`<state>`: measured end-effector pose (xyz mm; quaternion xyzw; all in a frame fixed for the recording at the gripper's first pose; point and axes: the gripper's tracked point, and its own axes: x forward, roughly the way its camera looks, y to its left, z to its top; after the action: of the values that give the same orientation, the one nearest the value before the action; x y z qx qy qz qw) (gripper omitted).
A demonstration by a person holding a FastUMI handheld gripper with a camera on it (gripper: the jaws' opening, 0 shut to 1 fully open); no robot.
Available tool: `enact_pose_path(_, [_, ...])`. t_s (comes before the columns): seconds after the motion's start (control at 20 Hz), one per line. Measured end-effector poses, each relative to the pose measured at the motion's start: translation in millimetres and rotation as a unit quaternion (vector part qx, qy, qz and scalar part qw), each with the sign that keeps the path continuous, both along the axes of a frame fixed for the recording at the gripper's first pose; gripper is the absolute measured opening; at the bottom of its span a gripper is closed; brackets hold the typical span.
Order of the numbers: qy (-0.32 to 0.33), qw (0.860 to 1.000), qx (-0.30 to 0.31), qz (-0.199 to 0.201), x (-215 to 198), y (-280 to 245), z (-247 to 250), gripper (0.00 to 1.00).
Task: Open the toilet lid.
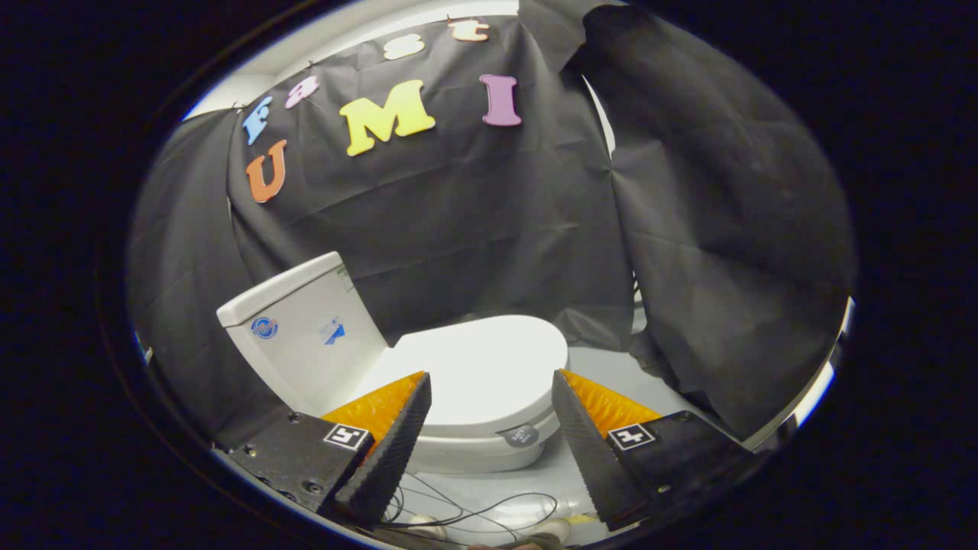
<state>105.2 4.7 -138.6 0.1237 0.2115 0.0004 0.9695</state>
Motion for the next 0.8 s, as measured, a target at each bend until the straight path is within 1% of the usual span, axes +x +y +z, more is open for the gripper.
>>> enact_pose_path(0.15, [0.033, 0.999, 0.03, -0.013, 9, -5, -24, 0.99])
enact_pose_path(0.3, [0.069, 0.994, 0.079, -0.025, 16, -6, -50, 0.99])
enact_pose_path(0.5, [0.117, 0.984, 0.126, -0.037, 17, -5, -87, 0.98])
enact_pose_path(0.65, [0.137, 0.977, 0.156, -0.054, 24, -10, -107, 0.98])
enact_pose_path(0.8, [0.159, 0.967, 0.188, -0.063, 31, -13, -127, 0.99])
